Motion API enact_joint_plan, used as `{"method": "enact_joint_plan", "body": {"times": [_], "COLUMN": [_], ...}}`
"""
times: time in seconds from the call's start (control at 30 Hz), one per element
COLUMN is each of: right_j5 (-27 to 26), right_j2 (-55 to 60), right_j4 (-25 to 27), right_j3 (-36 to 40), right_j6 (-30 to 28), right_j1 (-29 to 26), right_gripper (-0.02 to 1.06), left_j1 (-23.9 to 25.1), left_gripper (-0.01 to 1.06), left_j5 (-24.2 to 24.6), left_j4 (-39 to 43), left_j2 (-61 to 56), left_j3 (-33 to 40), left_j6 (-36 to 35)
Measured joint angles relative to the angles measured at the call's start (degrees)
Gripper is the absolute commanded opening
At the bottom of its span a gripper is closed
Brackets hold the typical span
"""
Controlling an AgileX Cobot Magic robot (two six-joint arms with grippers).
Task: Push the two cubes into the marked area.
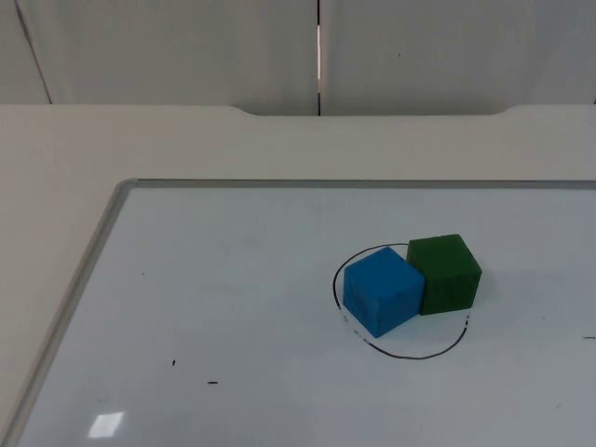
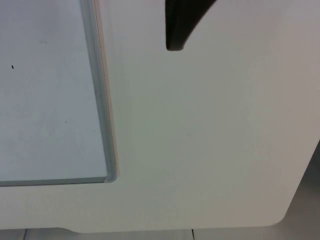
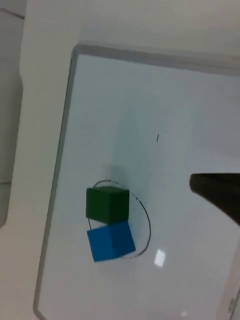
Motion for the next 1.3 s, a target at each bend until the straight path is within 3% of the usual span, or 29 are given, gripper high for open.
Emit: {"method": "enact_joint_plan", "body": {"times": [0.2,0.33,0.7,1.3], "right_j5": [0.0,0.0,0.0,0.0], "right_j2": [0.0,0.0,0.0,0.0], "right_j4": [0.0,-0.34,-0.34,-0.34], "right_j3": [0.0,0.0,0.0,0.0], "right_j6": [0.0,0.0,0.0,0.0], "right_j1": [-7.55,-9.69,-9.97,-9.97], "right_gripper": [1.05,1.05,1.05,1.05], "left_j1": [0.0,0.0,3.28,3.29], "left_gripper": [1.05,1.05,1.05,1.05], "left_j5": [0.0,0.0,0.0,0.0], "left_j4": [0.0,0.0,0.0,0.0], "left_j2": [0.0,0.0,0.0,0.0], "left_j3": [0.0,0.0,0.0,0.0], "left_j6": [0.0,0.0,0.0,0.0]}}
